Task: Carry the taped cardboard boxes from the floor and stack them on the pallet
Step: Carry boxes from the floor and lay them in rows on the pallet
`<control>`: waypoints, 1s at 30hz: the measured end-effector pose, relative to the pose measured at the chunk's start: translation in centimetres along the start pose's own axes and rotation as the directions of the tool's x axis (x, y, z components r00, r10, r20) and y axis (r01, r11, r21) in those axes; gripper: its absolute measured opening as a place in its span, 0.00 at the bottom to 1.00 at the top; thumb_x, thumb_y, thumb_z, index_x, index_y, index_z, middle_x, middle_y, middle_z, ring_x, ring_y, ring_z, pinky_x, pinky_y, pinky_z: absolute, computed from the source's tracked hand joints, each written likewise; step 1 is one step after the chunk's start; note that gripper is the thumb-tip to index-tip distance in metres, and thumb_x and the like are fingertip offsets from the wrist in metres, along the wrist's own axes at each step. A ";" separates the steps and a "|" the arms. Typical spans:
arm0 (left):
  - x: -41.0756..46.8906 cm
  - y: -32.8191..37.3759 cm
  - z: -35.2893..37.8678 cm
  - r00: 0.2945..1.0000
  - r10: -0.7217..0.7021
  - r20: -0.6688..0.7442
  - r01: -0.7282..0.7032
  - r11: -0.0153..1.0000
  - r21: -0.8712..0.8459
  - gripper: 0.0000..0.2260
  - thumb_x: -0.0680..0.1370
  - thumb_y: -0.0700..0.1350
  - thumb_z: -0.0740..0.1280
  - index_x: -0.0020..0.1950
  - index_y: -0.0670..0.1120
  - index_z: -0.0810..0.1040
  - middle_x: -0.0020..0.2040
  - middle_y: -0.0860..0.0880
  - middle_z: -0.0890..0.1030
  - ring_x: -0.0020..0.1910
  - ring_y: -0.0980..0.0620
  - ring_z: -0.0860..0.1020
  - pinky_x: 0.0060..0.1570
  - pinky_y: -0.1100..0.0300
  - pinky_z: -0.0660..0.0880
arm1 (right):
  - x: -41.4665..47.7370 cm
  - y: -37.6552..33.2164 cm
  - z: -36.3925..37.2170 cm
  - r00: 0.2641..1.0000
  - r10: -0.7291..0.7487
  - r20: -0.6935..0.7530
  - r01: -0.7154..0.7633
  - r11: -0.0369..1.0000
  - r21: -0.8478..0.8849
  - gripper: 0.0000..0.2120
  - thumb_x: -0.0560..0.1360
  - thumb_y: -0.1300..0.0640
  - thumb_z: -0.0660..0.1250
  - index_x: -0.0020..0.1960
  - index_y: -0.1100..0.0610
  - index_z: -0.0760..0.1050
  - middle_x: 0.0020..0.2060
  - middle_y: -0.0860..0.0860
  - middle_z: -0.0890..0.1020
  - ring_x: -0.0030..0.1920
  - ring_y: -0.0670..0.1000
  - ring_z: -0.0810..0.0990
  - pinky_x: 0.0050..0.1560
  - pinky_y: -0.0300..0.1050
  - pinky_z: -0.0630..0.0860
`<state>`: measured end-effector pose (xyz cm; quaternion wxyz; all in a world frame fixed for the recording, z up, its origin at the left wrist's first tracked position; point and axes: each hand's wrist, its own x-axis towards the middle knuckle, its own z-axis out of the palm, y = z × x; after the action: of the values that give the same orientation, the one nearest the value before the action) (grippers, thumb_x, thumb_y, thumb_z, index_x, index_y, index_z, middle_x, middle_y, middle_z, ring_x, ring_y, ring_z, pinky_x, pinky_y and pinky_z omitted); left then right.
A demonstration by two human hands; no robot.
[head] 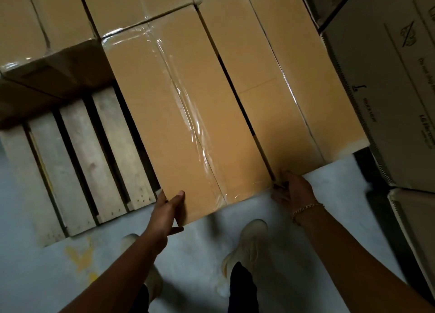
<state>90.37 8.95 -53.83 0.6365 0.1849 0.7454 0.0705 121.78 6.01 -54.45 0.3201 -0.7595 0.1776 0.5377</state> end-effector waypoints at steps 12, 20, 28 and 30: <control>0.0 -0.2 0.4 0.999 0.039 -0.009 -0.039 0.999 -0.012 0.22 0.82 0.53 0.67 0.75 0.57 0.66 0.67 0.48 0.74 0.65 0.42 0.74 0.41 0.46 0.82 | -0.4 0.2 1.4 0.997 0.048 -0.054 -0.045 0.998 0.052 0.13 0.81 0.52 0.67 0.60 0.59 0.71 0.46 0.56 0.77 0.45 0.54 0.78 0.47 0.56 0.80; -0.1 -0.1 0.6 0.999 0.040 -0.033 -0.040 0.999 -0.012 0.22 0.82 0.52 0.67 0.75 0.56 0.66 0.66 0.48 0.74 0.63 0.44 0.74 0.52 0.36 0.81 | -0.6 0.6 1.6 0.998 0.046 -0.048 -0.043 0.998 0.052 0.16 0.80 0.50 0.68 0.62 0.58 0.72 0.48 0.56 0.76 0.48 0.55 0.77 0.48 0.59 0.82; 0.2 0.7 0.4 0.998 0.057 0.012 -0.057 0.998 0.038 0.24 0.82 0.51 0.66 0.77 0.53 0.64 0.67 0.49 0.74 0.65 0.45 0.73 0.59 0.38 0.77 | -1.7 0.8 1.0 0.999 0.021 0.031 -0.023 0.998 0.055 0.17 0.80 0.48 0.67 0.65 0.55 0.74 0.55 0.56 0.78 0.60 0.57 0.77 0.50 0.60 0.80; 0.2 1.2 0.4 0.998 0.064 0.012 -0.065 0.998 0.019 0.24 0.82 0.51 0.67 0.76 0.52 0.65 0.66 0.50 0.75 0.64 0.46 0.74 0.60 0.42 0.75 | -2.0 1.1 1.1 0.998 0.019 0.059 -0.023 0.998 0.059 0.15 0.80 0.47 0.66 0.62 0.54 0.75 0.57 0.56 0.79 0.63 0.58 0.77 0.50 0.60 0.79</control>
<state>90.96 10.12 -53.71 0.6362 0.2154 0.7362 0.0828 119.61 5.76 -53.10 0.3421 -0.7316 0.1923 0.5575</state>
